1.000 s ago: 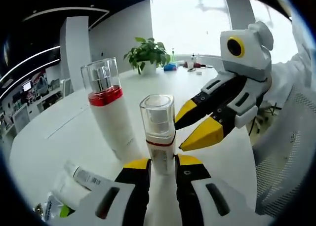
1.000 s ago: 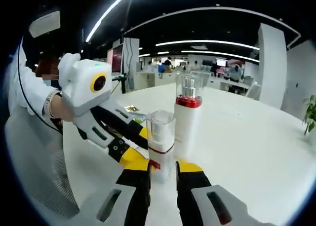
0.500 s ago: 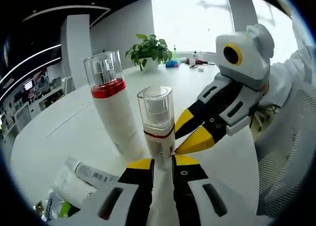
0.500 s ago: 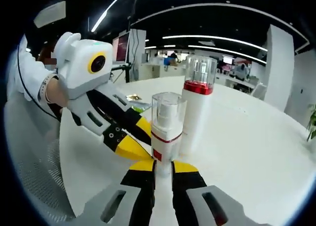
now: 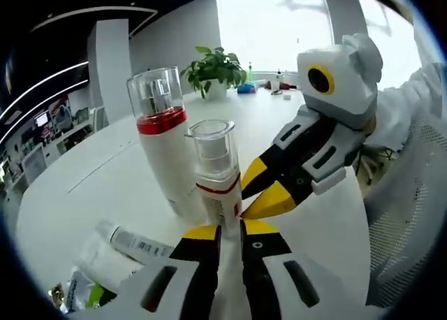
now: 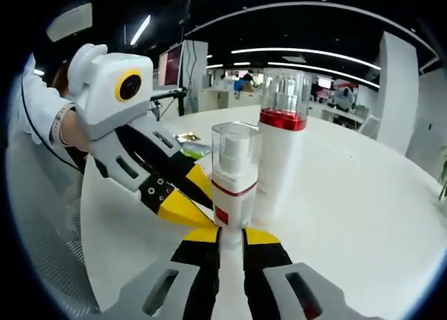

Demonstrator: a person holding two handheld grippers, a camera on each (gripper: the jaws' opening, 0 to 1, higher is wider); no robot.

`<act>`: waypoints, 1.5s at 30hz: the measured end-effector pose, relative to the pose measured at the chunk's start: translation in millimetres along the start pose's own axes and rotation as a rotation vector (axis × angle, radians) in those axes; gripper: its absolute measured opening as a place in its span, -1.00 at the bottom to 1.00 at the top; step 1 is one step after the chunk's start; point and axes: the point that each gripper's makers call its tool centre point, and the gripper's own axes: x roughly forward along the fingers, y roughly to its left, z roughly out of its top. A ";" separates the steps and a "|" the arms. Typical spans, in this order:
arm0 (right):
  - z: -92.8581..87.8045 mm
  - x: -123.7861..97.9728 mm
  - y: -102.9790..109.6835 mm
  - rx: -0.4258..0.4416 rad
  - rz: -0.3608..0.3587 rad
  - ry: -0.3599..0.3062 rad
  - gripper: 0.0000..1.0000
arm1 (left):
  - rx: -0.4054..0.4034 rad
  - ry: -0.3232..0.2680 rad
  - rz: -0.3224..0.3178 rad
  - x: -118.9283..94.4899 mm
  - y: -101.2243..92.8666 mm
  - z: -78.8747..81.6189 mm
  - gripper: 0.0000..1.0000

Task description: Arrange the skincare products in the storage area until every visible bottle or jar stands upright without overlapping.

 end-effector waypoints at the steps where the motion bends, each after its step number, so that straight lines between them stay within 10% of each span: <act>1: 0.2 0.5 0.7 -0.004 0.001 0.001 -0.95 | 0.002 0.002 0.002 -0.2 0.8 -0.5 -0.80; 32: 2.1 15.8 3.5 -0.023 0.019 0.023 -0.91 | -0.045 -0.003 0.045 -6.2 19.5 -6.8 -0.80; 45: 15.8 -18.1 20.0 -0.017 0.038 -0.006 -0.84 | -0.123 -0.060 0.149 -53.4 49.9 -0.3 -0.68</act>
